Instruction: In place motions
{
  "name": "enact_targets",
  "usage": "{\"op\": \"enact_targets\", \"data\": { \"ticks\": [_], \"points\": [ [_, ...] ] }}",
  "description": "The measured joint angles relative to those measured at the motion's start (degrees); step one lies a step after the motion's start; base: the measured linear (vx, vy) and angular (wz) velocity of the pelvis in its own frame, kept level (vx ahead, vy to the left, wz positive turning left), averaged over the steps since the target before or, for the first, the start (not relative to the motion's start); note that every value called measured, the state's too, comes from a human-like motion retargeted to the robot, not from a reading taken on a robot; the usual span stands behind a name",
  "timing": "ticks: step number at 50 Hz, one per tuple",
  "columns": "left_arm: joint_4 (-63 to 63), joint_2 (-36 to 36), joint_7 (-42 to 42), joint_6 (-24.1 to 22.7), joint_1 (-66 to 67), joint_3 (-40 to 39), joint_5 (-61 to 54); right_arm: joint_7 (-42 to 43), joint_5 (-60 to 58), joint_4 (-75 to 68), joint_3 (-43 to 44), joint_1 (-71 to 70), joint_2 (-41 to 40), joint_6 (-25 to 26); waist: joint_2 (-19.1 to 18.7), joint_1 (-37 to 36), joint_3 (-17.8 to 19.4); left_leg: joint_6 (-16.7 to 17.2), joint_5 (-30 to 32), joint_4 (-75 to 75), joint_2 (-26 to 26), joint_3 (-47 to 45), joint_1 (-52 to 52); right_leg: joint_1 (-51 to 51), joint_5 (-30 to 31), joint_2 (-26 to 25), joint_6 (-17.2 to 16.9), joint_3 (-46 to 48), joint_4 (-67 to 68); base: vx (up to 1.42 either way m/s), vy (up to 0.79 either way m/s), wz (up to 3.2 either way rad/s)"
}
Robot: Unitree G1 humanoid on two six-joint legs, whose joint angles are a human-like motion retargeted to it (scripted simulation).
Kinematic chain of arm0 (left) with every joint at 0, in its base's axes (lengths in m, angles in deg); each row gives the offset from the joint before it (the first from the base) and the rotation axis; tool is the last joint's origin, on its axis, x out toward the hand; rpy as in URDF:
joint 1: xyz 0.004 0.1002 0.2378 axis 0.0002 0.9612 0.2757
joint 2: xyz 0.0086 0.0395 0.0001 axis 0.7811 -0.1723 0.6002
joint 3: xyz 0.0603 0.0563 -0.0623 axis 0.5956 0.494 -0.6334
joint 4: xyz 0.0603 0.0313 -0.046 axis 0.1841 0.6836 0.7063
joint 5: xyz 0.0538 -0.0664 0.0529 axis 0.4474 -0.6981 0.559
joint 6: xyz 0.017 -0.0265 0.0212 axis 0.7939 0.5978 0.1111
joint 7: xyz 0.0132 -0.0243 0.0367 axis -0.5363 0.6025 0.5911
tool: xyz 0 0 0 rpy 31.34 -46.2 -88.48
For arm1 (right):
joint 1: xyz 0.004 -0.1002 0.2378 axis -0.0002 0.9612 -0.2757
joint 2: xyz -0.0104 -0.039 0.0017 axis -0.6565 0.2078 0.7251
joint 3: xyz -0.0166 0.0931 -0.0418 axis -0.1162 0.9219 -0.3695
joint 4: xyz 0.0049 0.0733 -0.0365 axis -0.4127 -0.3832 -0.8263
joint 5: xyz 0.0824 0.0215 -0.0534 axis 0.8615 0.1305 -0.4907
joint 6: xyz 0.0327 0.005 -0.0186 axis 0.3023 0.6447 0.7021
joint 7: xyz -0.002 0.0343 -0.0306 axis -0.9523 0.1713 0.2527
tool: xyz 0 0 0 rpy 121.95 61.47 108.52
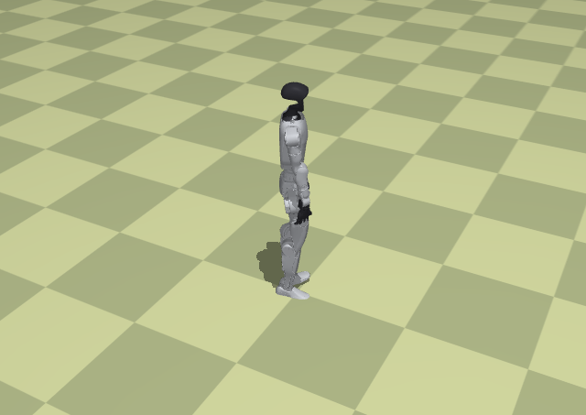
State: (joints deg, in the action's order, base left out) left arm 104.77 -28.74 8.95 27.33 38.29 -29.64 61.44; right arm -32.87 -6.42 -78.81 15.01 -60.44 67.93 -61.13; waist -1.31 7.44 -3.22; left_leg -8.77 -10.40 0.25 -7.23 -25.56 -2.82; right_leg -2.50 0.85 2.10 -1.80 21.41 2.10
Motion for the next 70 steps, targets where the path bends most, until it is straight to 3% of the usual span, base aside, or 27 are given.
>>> {"op": "enact_targets", "data": {
  "ticks": [5,8,10,12,13,15,18,20,22,25,28,32,35,42,45,48,50,52,55,56,59,63,70],
  "points": [
    [9.9,-2.1,-4.8,5.6,2.5,-4.6,1.2,-3.8,0.1,11.7,-3.6,-0.2,-3.0,-3.1,-0.4,5.0,-0.8,-0.2,-0.5,0.7,-0.3,2.4,-0.2,0.2,-0.3,0.8,-1.1,2.0,-0.1,-0.1,0.0,0.49],
    [12.3,-2.2,-4.4,6.3,3.1,-6.3,-2.0,-4.8,2.3,16.5,-2.7,0.8,-3.6,-4.7,0.5,5.5,-1.4,-0.4,-1.1,0.3,-1.6,4.6,1.4,1.0,-1.3,2.0,-1.3,4.4,0.7,-0.1,-0.02,0.44],
    [12.2,-2.0,-4.6,5.8,2.6,-7.3,-4.3,-6.0,2.2,18.5,-1.9,1.6,-3.5,-5.8,1.3,0.7,-1.0,-0.9,-0.5,1.5,-0.9,0.5,0.0,0.9,-1.8,1.8,-0.7,0.1,2.1,-0.08,-0.05,-2.09],
    [10.1,-1.4,-4.9,6.5,0.4,-7.1,-5.8,-6.3,-0.9,19.1,0.1,2.4,-2.5,-6.6,3.0,-11.5,0.0,-2.5,0.5,4.6,1.6,-10.7,-4.7,-1.8,-1.5,1.6,0.7,-11.5,6.3,-0.11,-0.08,-3.85],
    [8.7,-1.1,-4.9,6.9,-0.5,-6.7,-6.1,-5.6,-2.0,18.7,0.7,2.9,-2.0,-6.6,2.8,-13.5,0.1,-3.0,0.5,4.5,2.0,-11.9,-5.0,-3.0,-0.9,1.3,1.5,-12.3,8.7,-0.22,-0.1,-0.31],
    [2.0,-0.5,-5.4,7.9,-3.8,-3.7,-7.2,-2.5,-4.6,15.8,3.5,3.5,0.0,-6.4,0.0,-0.9,-1.8,1.0,-2.0,3.5,3.3,2.7,-1.6,-7.0,2.8,5.3,2.4,2.9,19.5,-0.31,-0.08,3.73],
    [-11.4,-0.1,-6.3,8.4,-8.3,-3.0,-10.3,-0.6,-6.1,10.8,5.8,5.7,2.6,-4.4,-3.1,0.4,0.6,-0.9,-0.3,1.9,5.7,2.1,-1.6,-20.5,14.6,2.1,1.4,-7.5,42.2,-0.29,0.01,0.89],
    [-20.5,0.7,-5.1,8.7,-12.1,-3.1,-12.6,-1.2,-5.4,6.7,8.1,7.4,4.6,-2.7,-3.9,5.6,1.5,-0.9,1.1,1.2,6.5,1.2,-1.5,-29.7,10.1,6.3,1.8,-7.3,59.4,-0.28,0.04,1.7],
    [-27.8,1.7,-2.1,7.3,-15.7,-3.9,-13.6,-2.7,-3.1,2.3,10.7,9.6,6.5,-0.2,-8.2,14.4,3.3,-0.4,3.1,2.6,11.2,3.1,-3.7,-38.5,7.8,9.5,1.8,-3.6,73.2,-0.26,0.03,2.63],
    [-36.9,2.5,3.7,5.1,-20.6,-4.0,-13.1,-4.9,0.3,-3.8,14.7,13.8,9.8,3.2,-10.7,19.9,5.0,-0.3,4.7,3.7,13.7,7.3,-6.3,-50.3,4.9,11.4,1.7,-4.0,86.7,-0.14,-0.02,1.53],
    [-41.8,3.9,7.1,3.9,-24.0,-2.5,-13.8,-2.8,2.2,-6.8,17.8,18.8,12.1,4.3,-12.1,22.1,5.7,0.4,5.5,4.1,16.1,10.4,-7.0,-58.1,3.5,10.6,1.1,-3.7,92.7,-0.01,-0.06,0.77],
    [-44.5,5.0,7.4,2.5,-26.4,-2.6,-14.7,0.3,3.1,-7.0,20.1,23.9,14.1,6.0,-12.1,24.5,5.8,-1.0,5.5,3.2,15.3,11.9,-6.1,-62.2,1.5,12.8,2.7,-1.1,95.1,0.03,-0.04,0.33],
    [-44.3,4.6,6.9,1.9,-25.9,-2.6,-15.8,0.0,3.4,-7.0,20.6,24.5,14.4,6.5,-10.7,24.0,5.7,-1.6,5.2,2.9,14.4,10.5,-4.7,-59.5,0.9,12.1,1.8,-2.0,92.6,0.0,-0.02,-0.2],
    [-38.5,2.0,6.7,0.4,-16.7,-1.6,-15.7,1.0,5.3,-5.6,16.6,18.1,11.6,3.7,-8.1,17.4,2.2,-1.0,4.5,0.2,11.2,2.9,-1.6,-41.1,1.9,8.3,1.6,-3.3,75.2,0.07,0.03,-0.82],
    [-32.0,-0.5,4.4,0.8,-9.5,-1.0,-14.7,1.2,6.1,-2.1,12.7,13.4,8.3,2.3,-7.1,13.6,0.4,0.0,3.8,-0.5,9.8,-1.2,-0.6,-28.6,4.4,2.9,1.7,-5.2,57.0,0.16,0.06,-1.12],
    [-23.9,-2.7,0.7,2.0,-3.3,-1.8,-12.4,1.8,5.7,1.6,8.3,9.3,5.0,1.2,-5.8,11.8,-0.6,0.3,2.9,-0.6,7.5,-4.1,0.6,-15.6,10.2,-1.1,-0.4,-9.6,32.6,0.18,0.03,-0.69],
    [-15.5,-3.8,-3.2,3.8,0.4,-3.3,-9.9,1.5,5.1,5.5,4.3,5.7,2.0,0.3,-3.9,11.4,-1.3,0.4,2.3,-1.0,4.0,-5.0,1.7,-5.5,-2.6,-2.7,-2.4,-12.5,14.5,0.23,0.02,-0.45],
    [-7.9,-3.9,-6.3,5.4,2.5,-5.7,-6.3,-0.7,5.0,9.2,0.6,3.3,-0.5,-0.5,-1.7,7.7,-2.8,0.7,1.7,-2.0,1.3,-7.9,2.6,-0.9,-5.1,0.1,1.8,0.4,5.7,0.23,0.02,-1.21],
    [6.2,-3.7,-5.2,5.4,2.3,-7.7,-2.2,-5.9,5.3,15.4,-1.4,0.4,-3.3,-1.5,-0.3,3.0,-5.4,0.7,2.1,-3.3,-0.8,-9.6,1.2,-2.8,0.3,2.2,-6.0,-7.9,1.2,0.12,0.05,-0.65],
    [9.9,-3.6,-2.8,5.7,2.1,-8.9,-2.8,-6.6,5.9,17.9,-2.5,-0.7,-3.9,-2.0,-0.5,2.7,-5.4,0.9,2.3,-3.1,-0.3,-9.4,0.3,-3.1,0.3,3.3,-6.6,-3.1,1.3,-0.07,0.03,-0.31],
    [14.2,-3.2,1.1,5.5,4.2,-11.7,-7.8,-7.8,7.1,24.7,-8.0,-4.3,-5.6,-4.1,-0.3,3.2,-3.6,1.1,2.4,-3.2,0.3,-9.8,0.1,-4.4,0.5,2.7,-4.0,-0.2,2.2,-0.04,0.05,-0.36],
    [15.5,-2.5,-2.2,4.5,5.6,-14.1,-9.0,-7.4,6.1,30.8,-12.3,-6.7,-6.7,-6.0,-1.1,6.6,-1.9,1.1,3.4,-3.6,1.0,-8.8,-0.3,-5.3,-0.1,2.1,-3.2,-1.6,3.5,0.01,0.04,0.22],
    [12.4,-1.1,-2.0,3.8,3.1,-11.8,-4.6,-5.5,9.2,30.5,-8.3,-1.4,-5.1,-7.4,0.1,6.0,-2.4,1.3,4.7,-3.3,0.9,-6.5,-0.5,-2.6,0.1,1.6,-3.0,2.4,0.7,0.07,-0.07,0.53]
  ]
}}
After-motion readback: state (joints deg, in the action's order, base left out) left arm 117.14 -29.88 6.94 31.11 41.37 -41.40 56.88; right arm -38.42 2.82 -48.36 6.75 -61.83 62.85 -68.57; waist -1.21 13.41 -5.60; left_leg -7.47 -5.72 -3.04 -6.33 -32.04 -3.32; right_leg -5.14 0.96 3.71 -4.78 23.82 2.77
